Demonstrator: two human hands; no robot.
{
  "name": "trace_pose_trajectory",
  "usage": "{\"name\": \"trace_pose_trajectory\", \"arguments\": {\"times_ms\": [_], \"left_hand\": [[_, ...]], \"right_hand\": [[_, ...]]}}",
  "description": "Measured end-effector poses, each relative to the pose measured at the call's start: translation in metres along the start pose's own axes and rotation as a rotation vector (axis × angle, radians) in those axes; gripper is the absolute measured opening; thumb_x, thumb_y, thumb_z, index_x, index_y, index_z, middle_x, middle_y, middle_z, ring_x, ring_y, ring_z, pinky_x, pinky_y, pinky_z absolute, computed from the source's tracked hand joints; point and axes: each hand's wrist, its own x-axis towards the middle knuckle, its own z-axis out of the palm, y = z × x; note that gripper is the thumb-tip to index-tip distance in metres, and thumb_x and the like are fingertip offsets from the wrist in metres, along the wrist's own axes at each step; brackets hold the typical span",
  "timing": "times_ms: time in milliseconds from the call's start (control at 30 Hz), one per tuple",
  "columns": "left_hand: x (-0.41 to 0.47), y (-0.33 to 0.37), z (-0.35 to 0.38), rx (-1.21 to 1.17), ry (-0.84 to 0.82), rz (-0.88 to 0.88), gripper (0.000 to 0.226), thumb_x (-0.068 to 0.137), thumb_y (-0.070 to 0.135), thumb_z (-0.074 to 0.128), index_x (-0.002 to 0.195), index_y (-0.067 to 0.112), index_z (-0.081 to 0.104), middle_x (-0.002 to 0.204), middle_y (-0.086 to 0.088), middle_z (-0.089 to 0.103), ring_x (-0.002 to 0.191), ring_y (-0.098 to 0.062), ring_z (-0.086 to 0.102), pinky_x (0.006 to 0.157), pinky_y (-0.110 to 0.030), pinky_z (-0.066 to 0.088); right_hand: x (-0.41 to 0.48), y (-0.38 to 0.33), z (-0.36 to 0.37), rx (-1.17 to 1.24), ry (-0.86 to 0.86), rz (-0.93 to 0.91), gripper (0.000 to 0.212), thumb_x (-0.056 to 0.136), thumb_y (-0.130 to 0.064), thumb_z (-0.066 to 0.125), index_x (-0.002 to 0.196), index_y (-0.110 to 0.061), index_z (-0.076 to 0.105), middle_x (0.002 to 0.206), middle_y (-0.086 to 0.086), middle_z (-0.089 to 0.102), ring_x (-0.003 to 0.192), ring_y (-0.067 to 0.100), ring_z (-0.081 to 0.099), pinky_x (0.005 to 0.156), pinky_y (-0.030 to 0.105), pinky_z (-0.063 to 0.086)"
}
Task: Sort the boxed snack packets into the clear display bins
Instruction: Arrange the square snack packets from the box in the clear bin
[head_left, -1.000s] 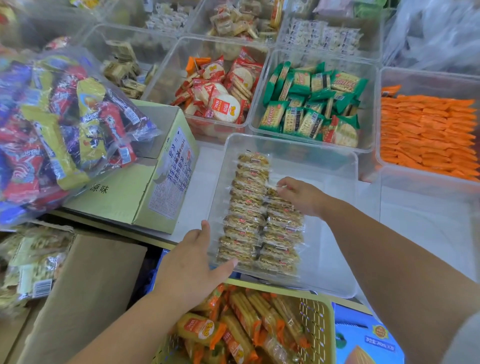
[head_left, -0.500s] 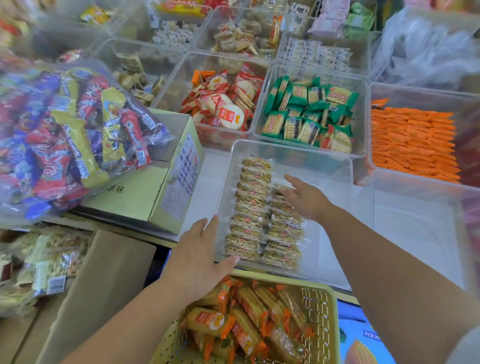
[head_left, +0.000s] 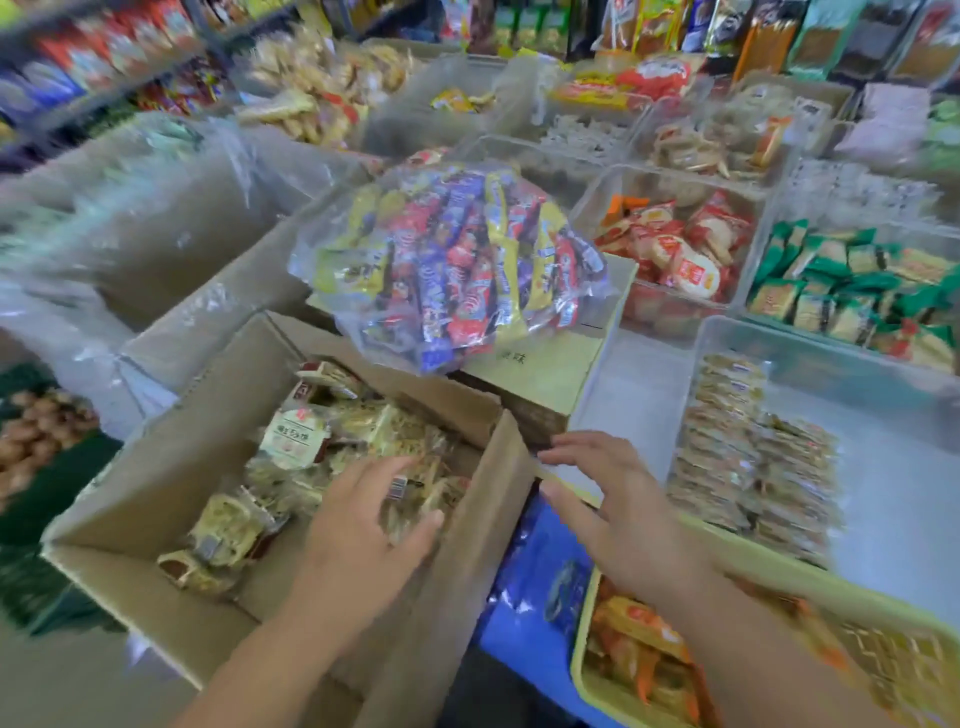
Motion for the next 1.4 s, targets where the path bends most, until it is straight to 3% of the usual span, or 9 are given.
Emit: {"name": "trace_pose_trajectory", "arguments": {"times_ms": [167, 367, 533, 633, 733, 933, 1067, 1267, 1400], "left_hand": [[0.018, -0.117, -0.072, 0.164, -0.075, -0.140, 0.069, 0.082, 0.034, 0.082, 0.143, 0.023, 0.053, 0.138, -0.002, 0.056, 0.129, -0.023, 0.051, 0.106, -0.033, 0.038], [0.055, -0.221, -0.124, 0.475, -0.474, -0.051, 0.081, 0.080, 0.050, 0.077, 0.150, 0.028, 0.043, 0.138, -0.003, 0.050, 0.124, -0.023, 0.053, 0.099, -0.032, 0.044], [0.074, -0.256, -0.114, 0.719, -0.802, 0.063, 0.108, 0.076, 0.050, 0.081, 0.162, 0.032, 0.017, 0.169, -0.004, 0.012, 0.147, -0.034, 0.028, 0.118, -0.040, 0.034], [0.078, -0.270, -0.107, 0.706, -0.898, 0.023, 0.133, 0.066, 0.055, 0.088, 0.163, 0.039, -0.001, 0.171, 0.001, -0.013, 0.152, -0.037, 0.022, 0.120, -0.043, 0.033], [0.081, -0.280, -0.100, 0.627, -0.950, -0.005, 0.139, 0.063, 0.056, 0.088, 0.162, 0.038, -0.008, 0.169, -0.001, -0.023, 0.154, -0.033, 0.024, 0.117, -0.036, 0.037], [0.081, -0.285, -0.090, 0.606, -0.812, 0.024, 0.116, 0.063, 0.052, 0.083, 0.158, 0.033, 0.020, 0.156, -0.007, 0.017, 0.121, -0.032, 0.059, 0.090, -0.032, 0.054], [0.084, -0.284, -0.089, 0.621, -0.781, 0.018, 0.096, 0.074, 0.047, 0.083, 0.153, 0.028, 0.032, 0.148, -0.011, 0.036, 0.119, -0.032, 0.059, 0.090, -0.036, 0.054], [0.086, -0.291, -0.090, 0.578, -0.971, -0.175, 0.140, 0.054, 0.057, 0.094, 0.160, 0.035, 0.006, 0.161, -0.016, 0.023, 0.137, -0.038, 0.045, 0.102, -0.042, 0.050], [0.084, -0.287, -0.089, 0.597, -0.957, -0.125, 0.125, 0.057, 0.049, 0.094, 0.155, 0.031, 0.019, 0.148, -0.012, 0.043, 0.110, -0.029, 0.057, 0.088, -0.037, 0.055]], "right_hand": [[0.006, -0.080, 0.100, -0.163, -0.122, -0.233, 0.037, 0.089, -0.050, 0.058, 0.113, -0.025, 0.073, 0.120, -0.006, 0.064, 0.121, 0.017, 0.053, 0.105, 0.036, 0.043], [0.004, -0.105, 0.176, -0.592, -0.335, -0.071, 0.050, 0.091, -0.066, 0.038, 0.120, -0.037, 0.066, 0.121, -0.014, 0.062, 0.126, 0.016, 0.047, 0.105, 0.039, 0.039], [0.005, -0.111, 0.184, -0.765, -0.303, 0.032, 0.046, 0.091, -0.064, 0.039, 0.114, -0.036, 0.067, 0.106, -0.014, 0.067, 0.111, 0.016, 0.055, 0.096, 0.035, 0.044], [0.005, -0.113, 0.185, -0.839, -0.314, 0.052, 0.048, 0.090, -0.065, 0.034, 0.109, -0.036, 0.067, 0.102, -0.014, 0.067, 0.105, 0.015, 0.056, 0.091, 0.035, 0.045], [0.006, -0.116, 0.187, -0.854, -0.309, 0.088, 0.044, 0.091, -0.065, 0.040, 0.109, -0.036, 0.067, 0.101, -0.014, 0.068, 0.102, 0.014, 0.056, 0.090, 0.034, 0.045], [0.007, -0.115, 0.187, -0.874, -0.331, 0.116, 0.043, 0.094, -0.063, 0.039, 0.116, -0.036, 0.065, 0.104, -0.015, 0.068, 0.103, 0.013, 0.057, 0.091, 0.033, 0.046], [0.008, -0.117, 0.188, -0.878, -0.330, 0.121, 0.043, 0.095, -0.062, 0.039, 0.117, -0.038, 0.066, 0.105, -0.016, 0.068, 0.103, 0.011, 0.057, 0.092, 0.033, 0.047], [0.008, -0.120, 0.190, -0.911, -0.330, 0.120, 0.041, 0.093, -0.062, 0.038, 0.105, -0.036, 0.067, 0.092, -0.016, 0.066, 0.092, 0.009, 0.056, 0.085, 0.030, 0.047], [0.008, -0.120, 0.189, -0.921, -0.330, 0.122, 0.040, 0.093, -0.063, 0.037, 0.098, -0.035, 0.066, 0.088, -0.015, 0.065, 0.089, 0.010, 0.055, 0.082, 0.030, 0.047]]}}
